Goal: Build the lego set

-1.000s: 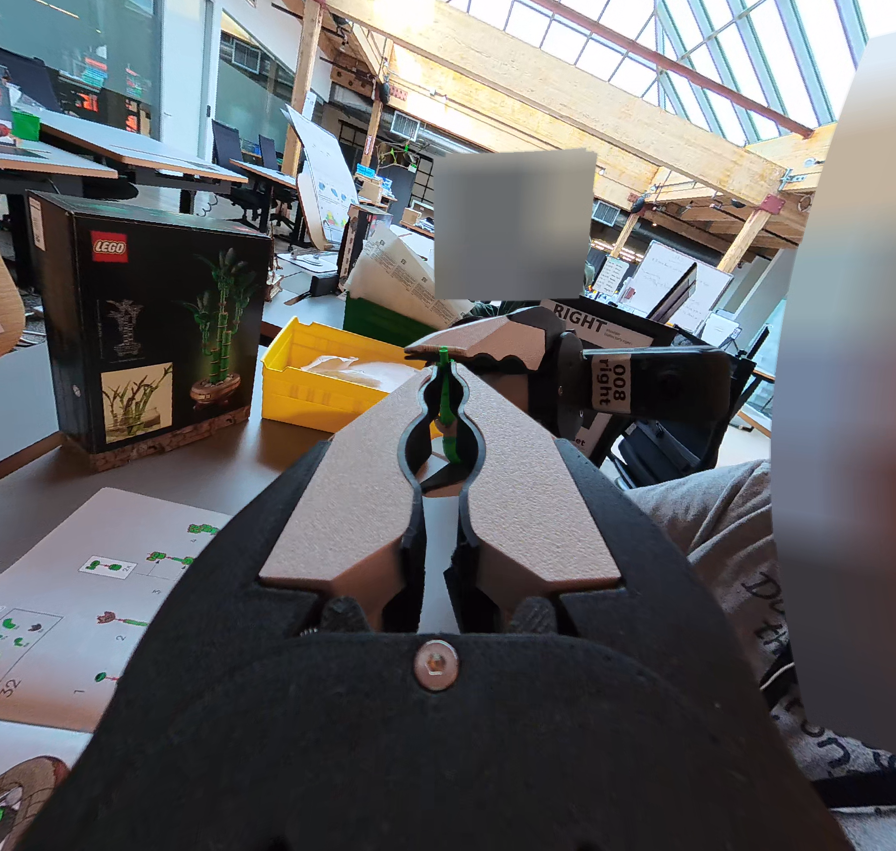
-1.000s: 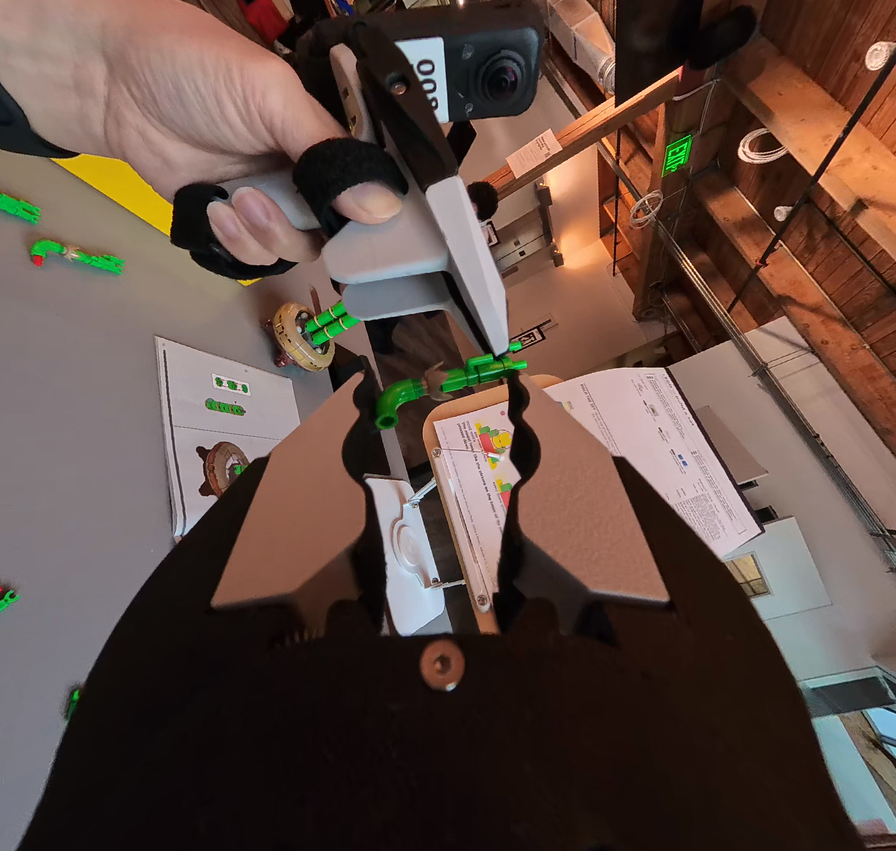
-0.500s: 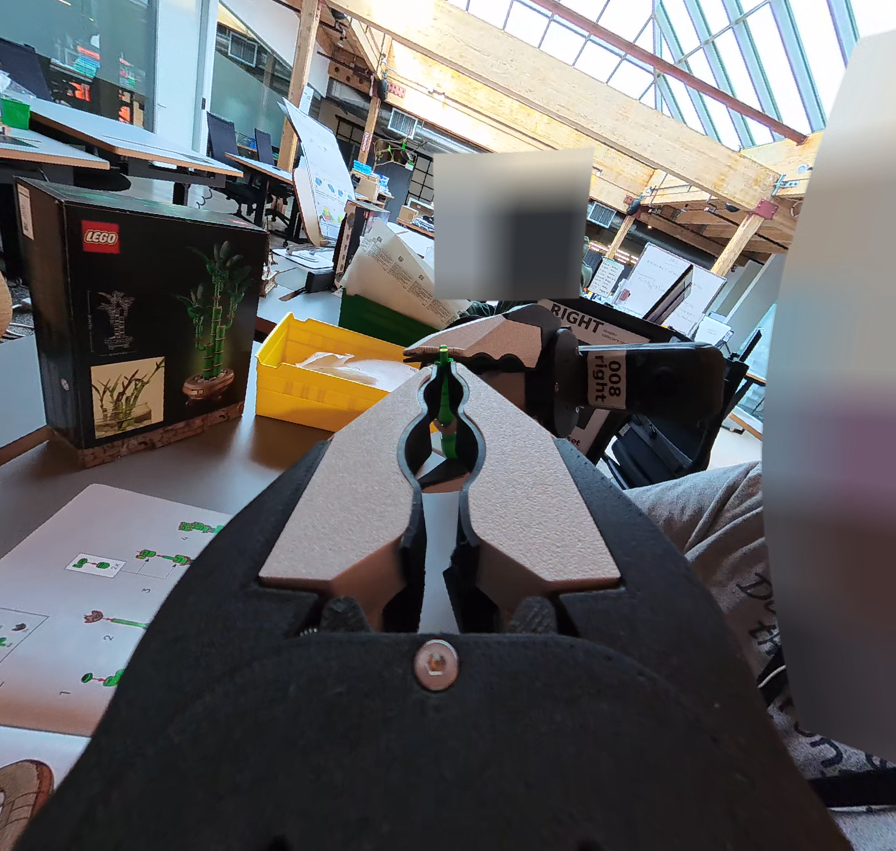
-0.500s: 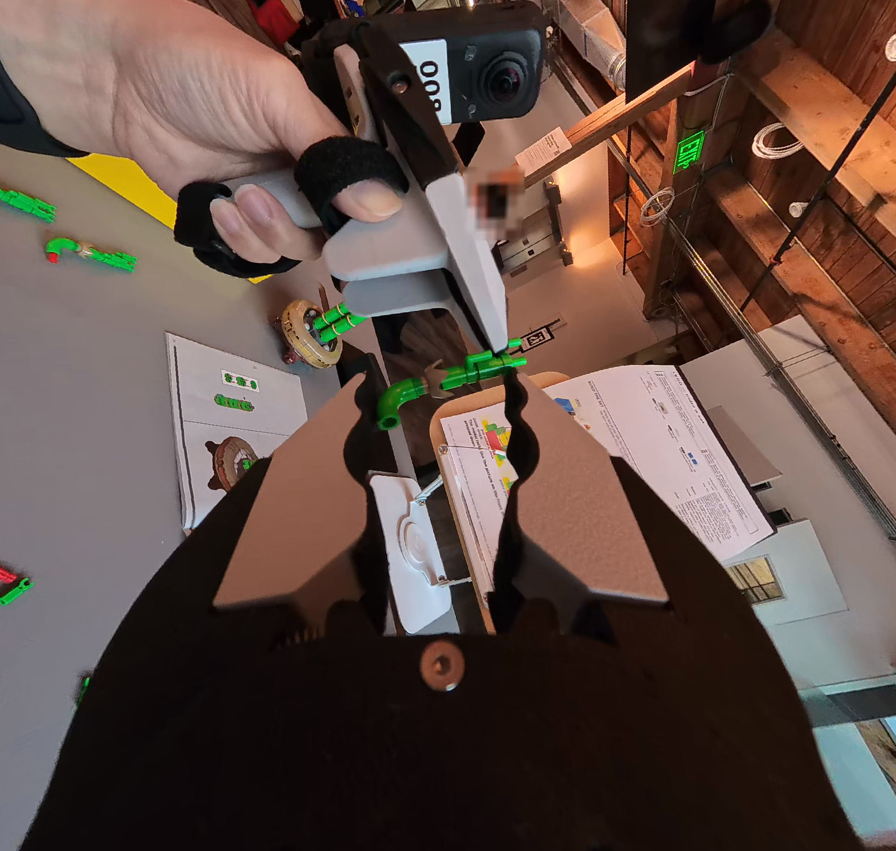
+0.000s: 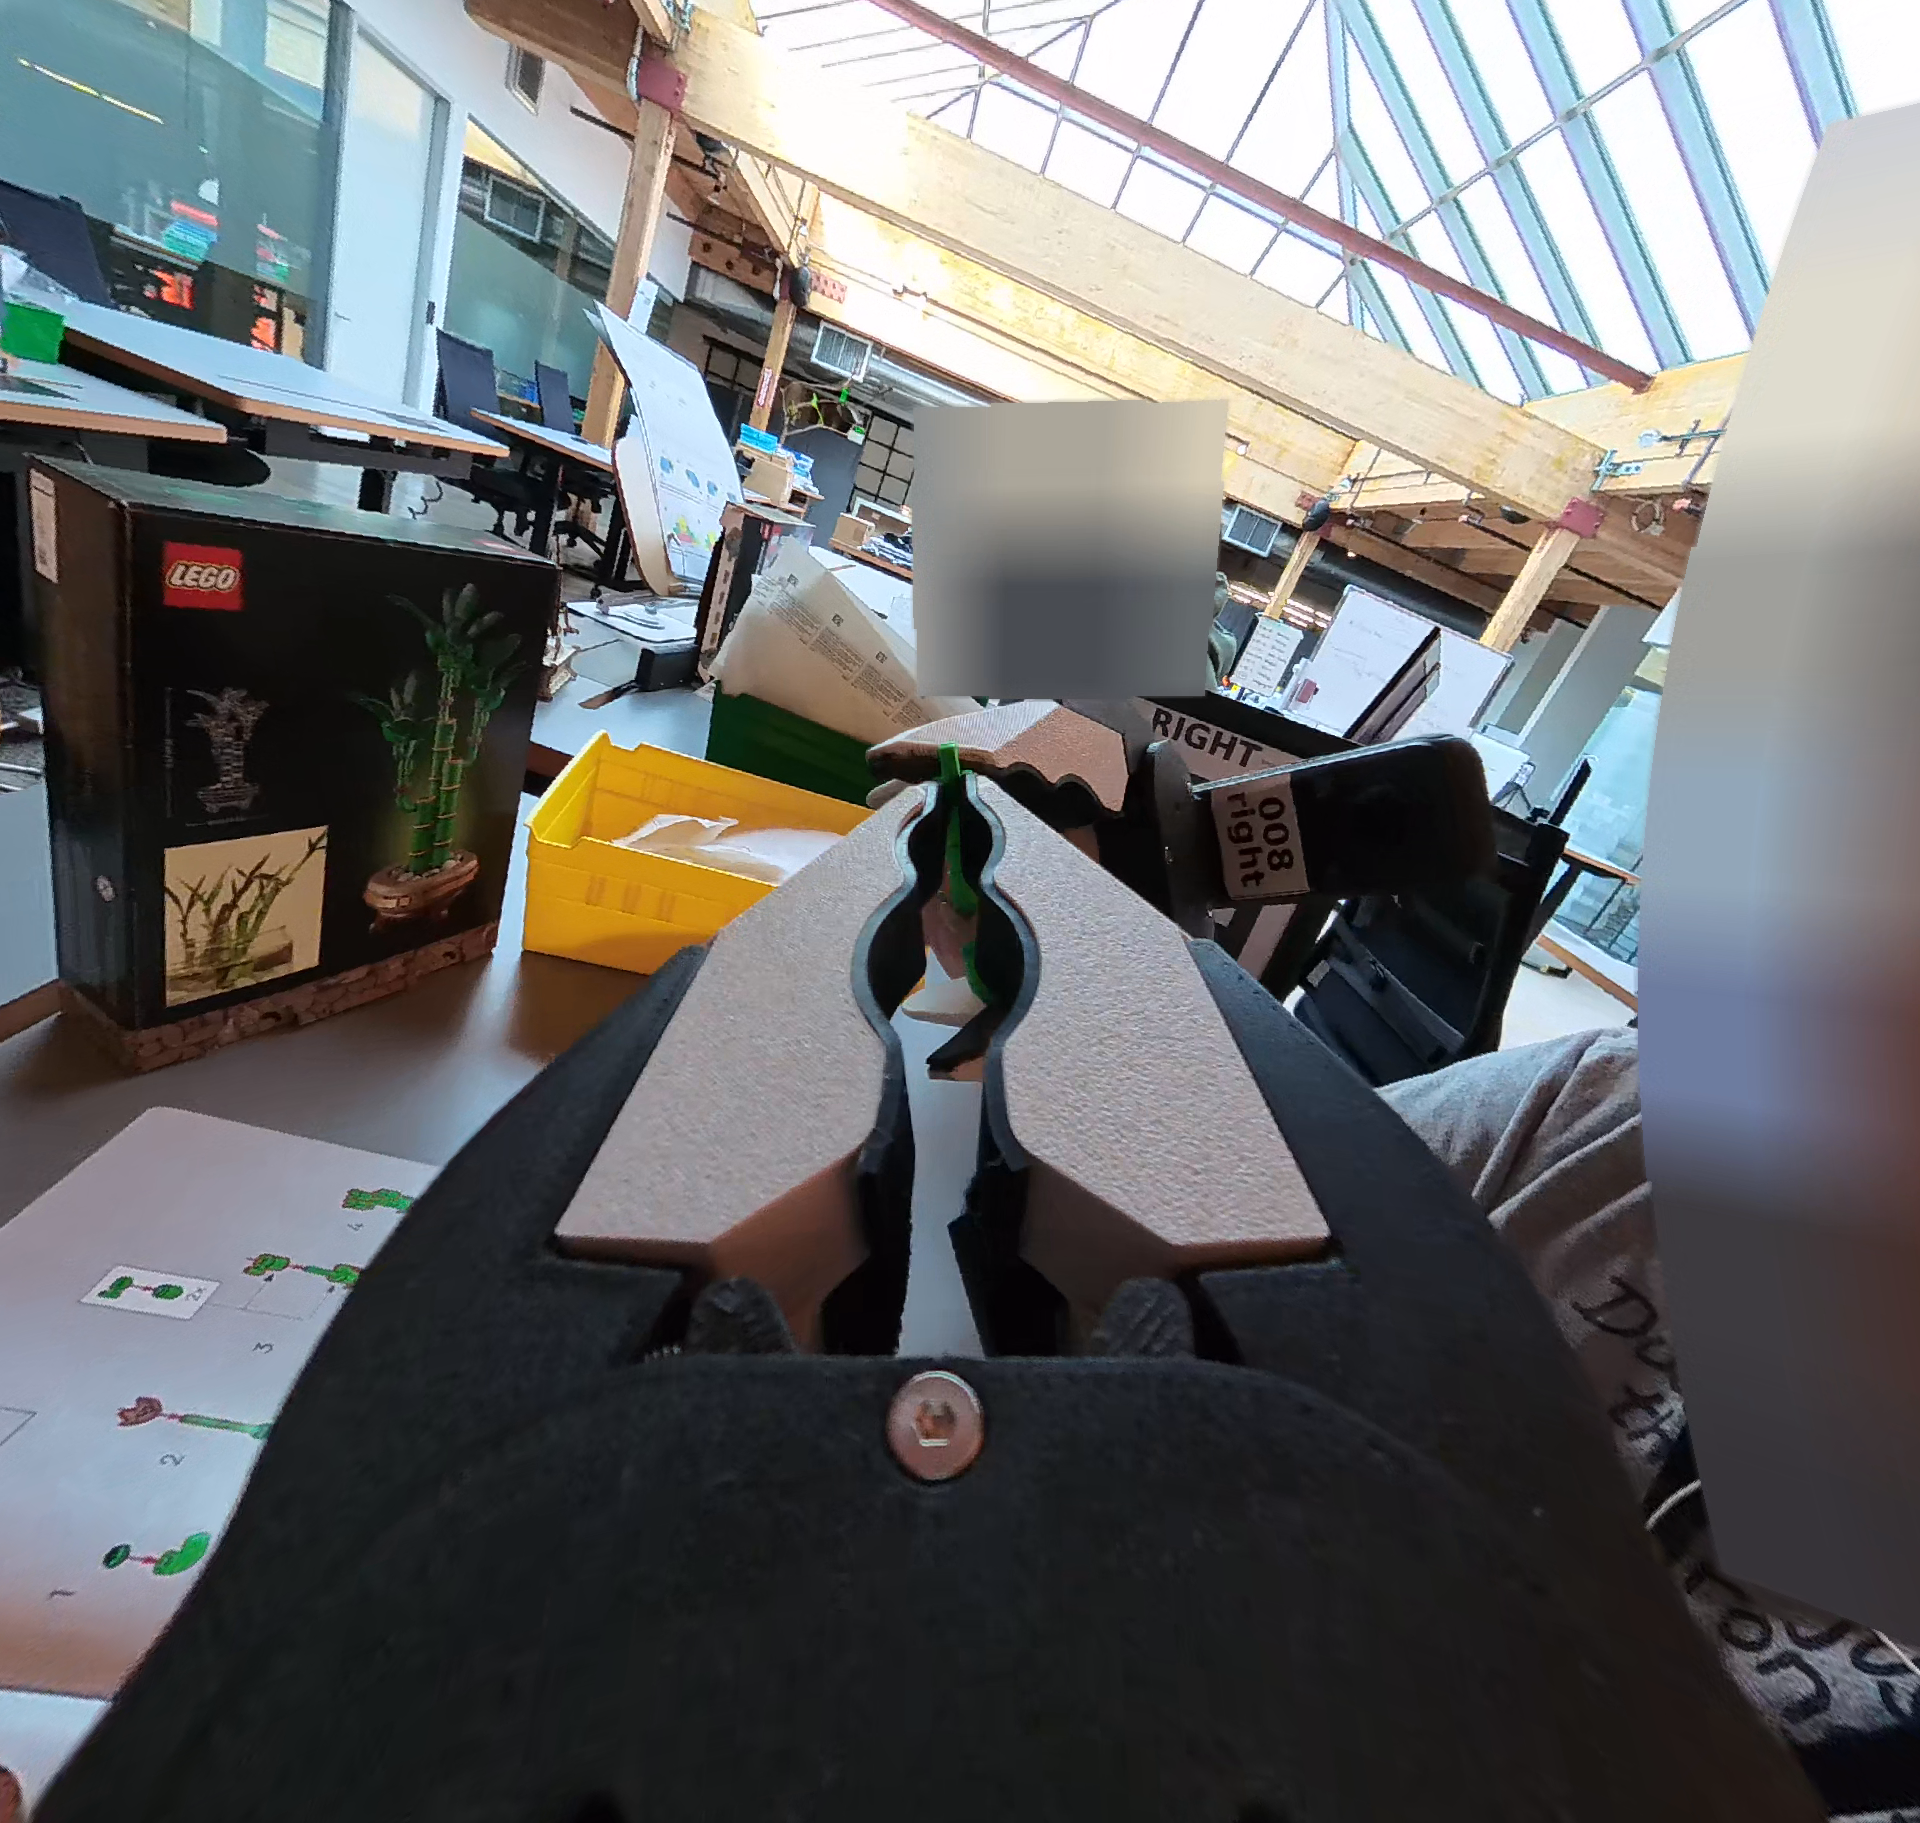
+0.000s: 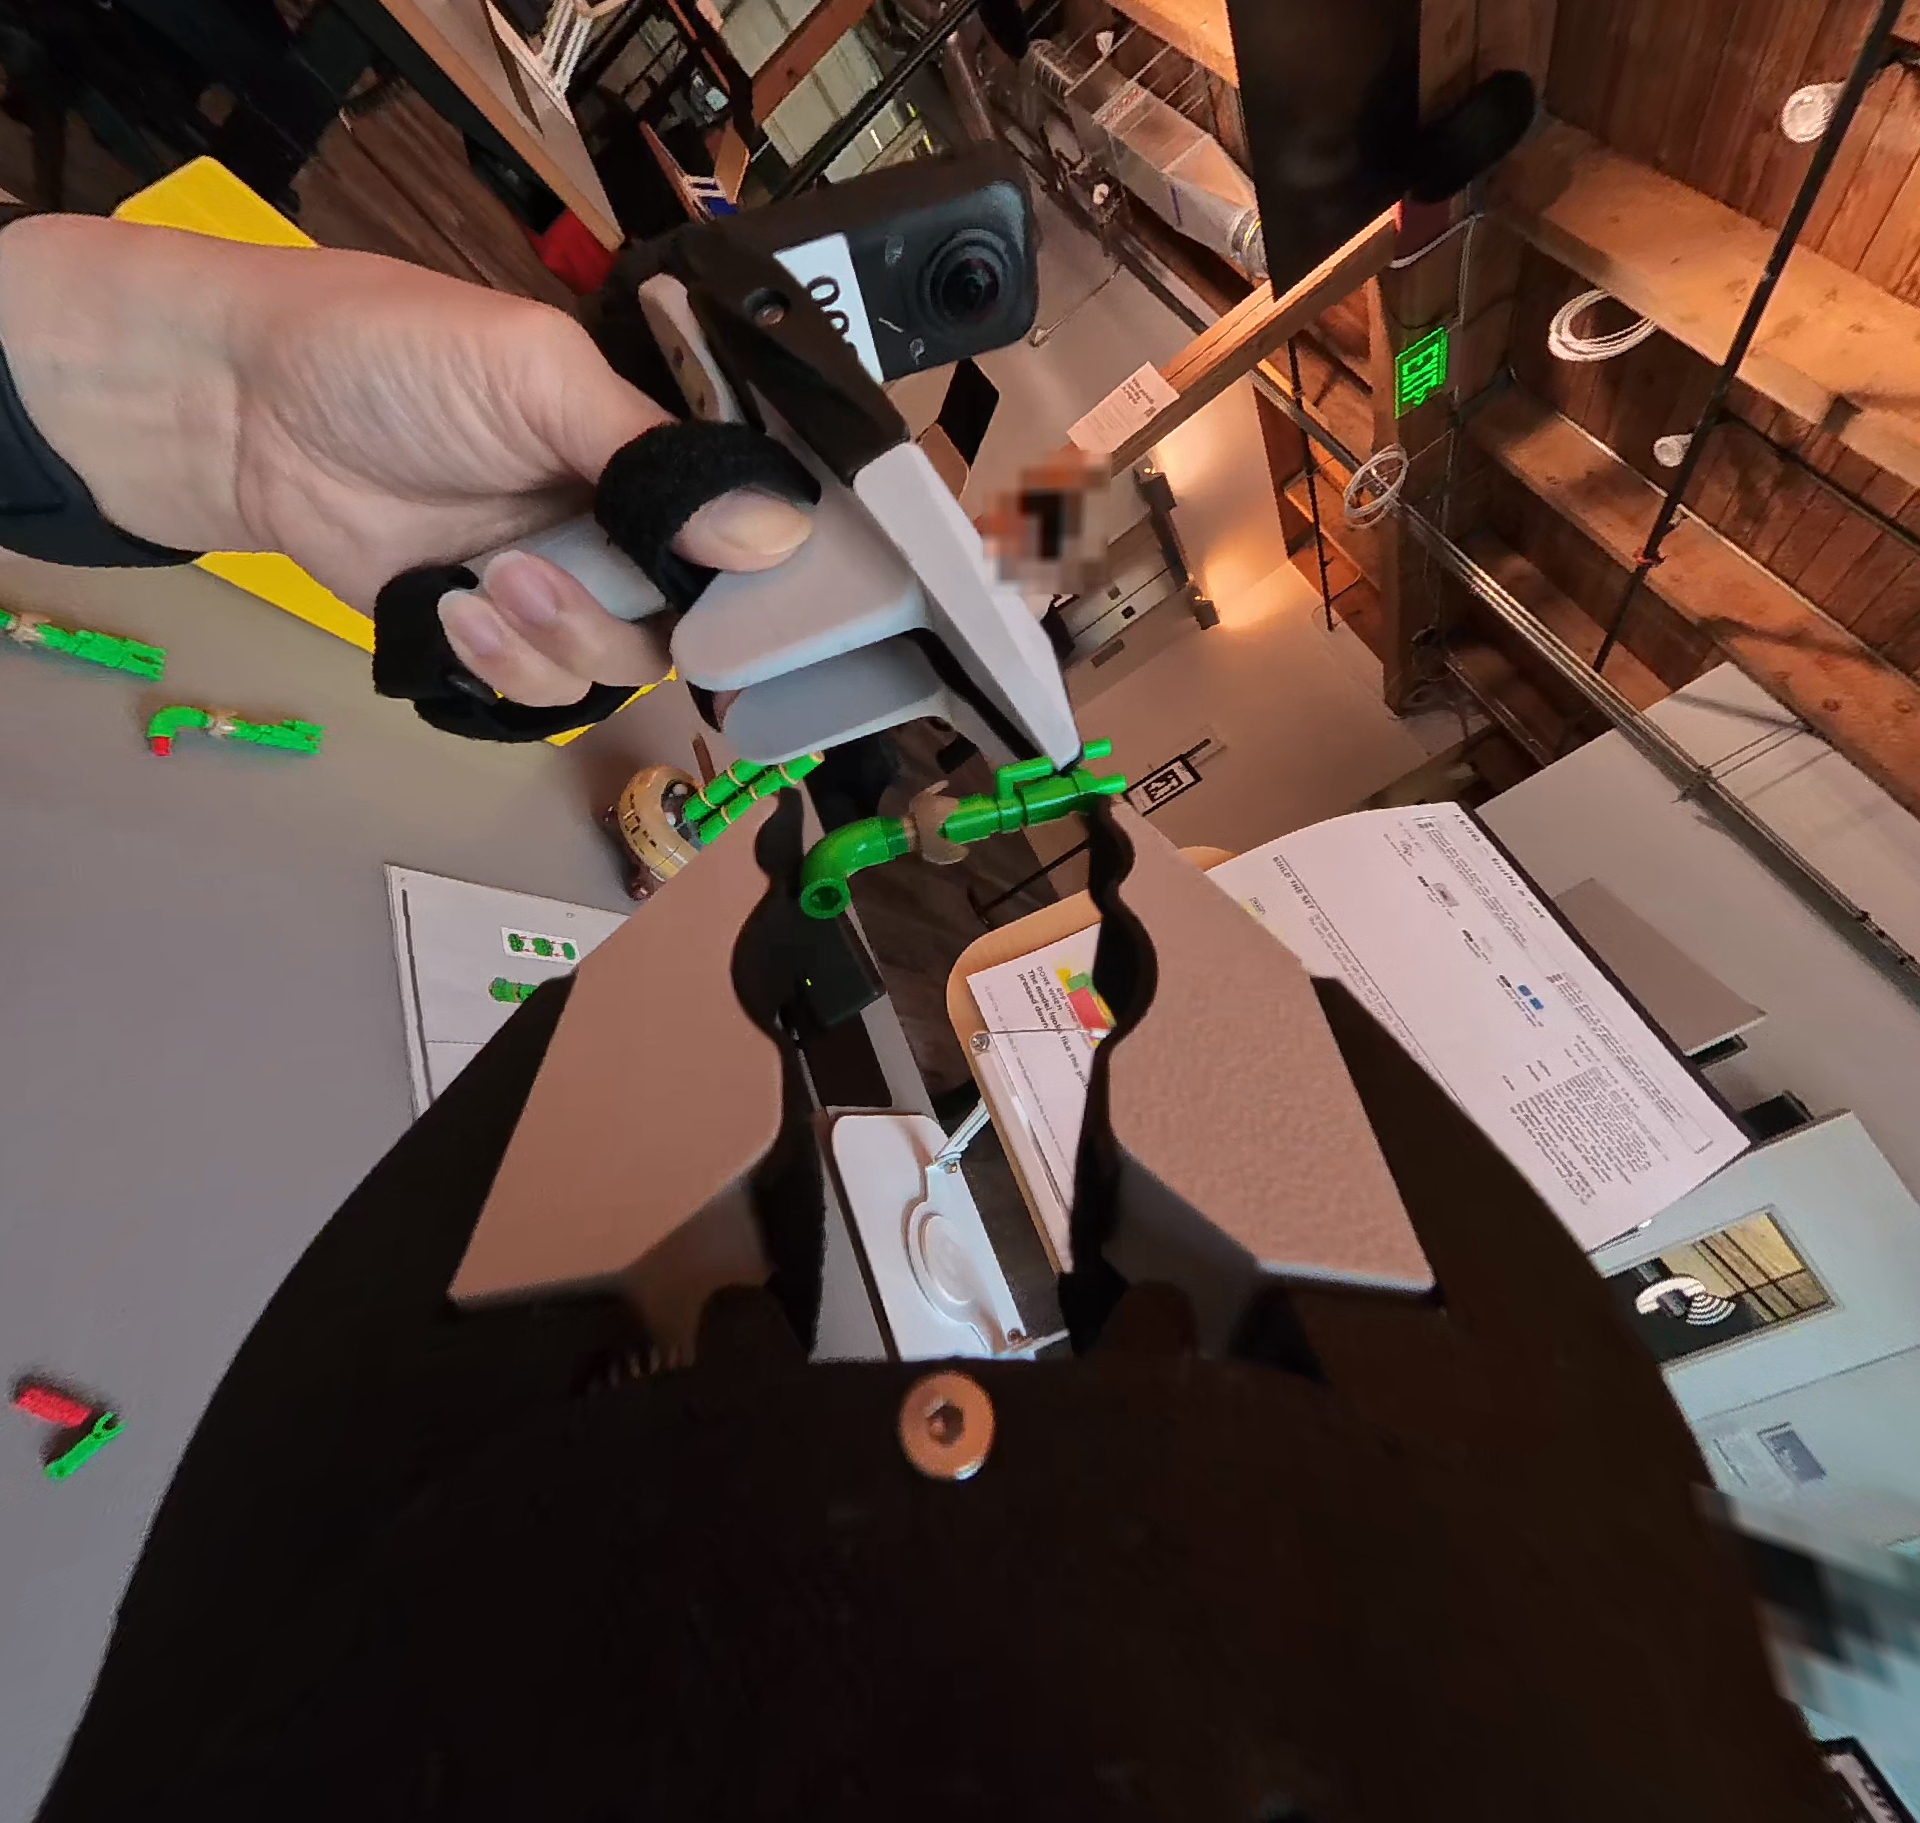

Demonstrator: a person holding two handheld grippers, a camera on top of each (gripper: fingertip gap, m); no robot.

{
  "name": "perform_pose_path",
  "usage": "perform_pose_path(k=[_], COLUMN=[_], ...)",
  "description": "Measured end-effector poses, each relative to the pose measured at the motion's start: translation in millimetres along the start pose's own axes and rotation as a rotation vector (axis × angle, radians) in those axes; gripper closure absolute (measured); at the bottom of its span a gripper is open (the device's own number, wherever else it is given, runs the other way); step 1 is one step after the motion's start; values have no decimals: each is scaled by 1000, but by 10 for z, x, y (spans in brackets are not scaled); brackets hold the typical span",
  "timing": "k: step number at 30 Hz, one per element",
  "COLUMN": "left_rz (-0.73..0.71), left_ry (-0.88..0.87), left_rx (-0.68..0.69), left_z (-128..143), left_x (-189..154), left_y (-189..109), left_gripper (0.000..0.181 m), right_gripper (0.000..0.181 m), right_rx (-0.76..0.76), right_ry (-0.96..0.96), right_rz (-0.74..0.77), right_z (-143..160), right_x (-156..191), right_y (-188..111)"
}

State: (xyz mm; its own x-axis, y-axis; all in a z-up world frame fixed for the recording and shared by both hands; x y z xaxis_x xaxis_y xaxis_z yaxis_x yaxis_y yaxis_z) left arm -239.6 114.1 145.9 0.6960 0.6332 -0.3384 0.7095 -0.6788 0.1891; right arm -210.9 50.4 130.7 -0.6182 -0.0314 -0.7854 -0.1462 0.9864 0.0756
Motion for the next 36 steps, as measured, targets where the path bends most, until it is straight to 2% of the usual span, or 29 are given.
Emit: perform_pose_path(k=[11, 17, 22, 26, 32, 36], left_rz=[11, -21, -121, -160, -36, -27], left_ry=[0, -13, 35, 75, -61, -77], left_rx=[-4, -36, -50, -40, -15, -19], left_z=[3, -10, -38, 27, 305, 411], left_x=[-22, 58, 215, 393, 678, 775], left_y=[14, -2, -111, -129, -3, 53], left_gripper=[181, 181, 181, 181, 181, 181], right_gripper=[130, 126, 126, 129, 139, 139], right_rx=[1, -17, 122, 247, 370, 407], right_ry=[-39, 50, 77, 126, 203, 214], right_rz=[16, -9, -125, -125, -124, -116], right_z=[0, 43, 300, 592, 936, 1036], right_x=[-8, -33, -53, -241, -446, -491], right_y=[-28, 9, -75, -263, -606, -710])
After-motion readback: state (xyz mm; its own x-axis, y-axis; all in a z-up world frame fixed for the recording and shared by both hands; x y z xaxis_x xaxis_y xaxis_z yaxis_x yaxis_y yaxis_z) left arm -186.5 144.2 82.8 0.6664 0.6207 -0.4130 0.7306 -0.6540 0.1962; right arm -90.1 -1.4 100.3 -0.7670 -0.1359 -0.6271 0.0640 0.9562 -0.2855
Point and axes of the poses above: each gripper's, where its closed fingertips meet, y out along the fingers, z out of its underside, x = y × z across the jaws, the point moved 5 cm from there along -y, back along the fingers, and after that the axes turned 1 degree about y, right-handed, at the moved point
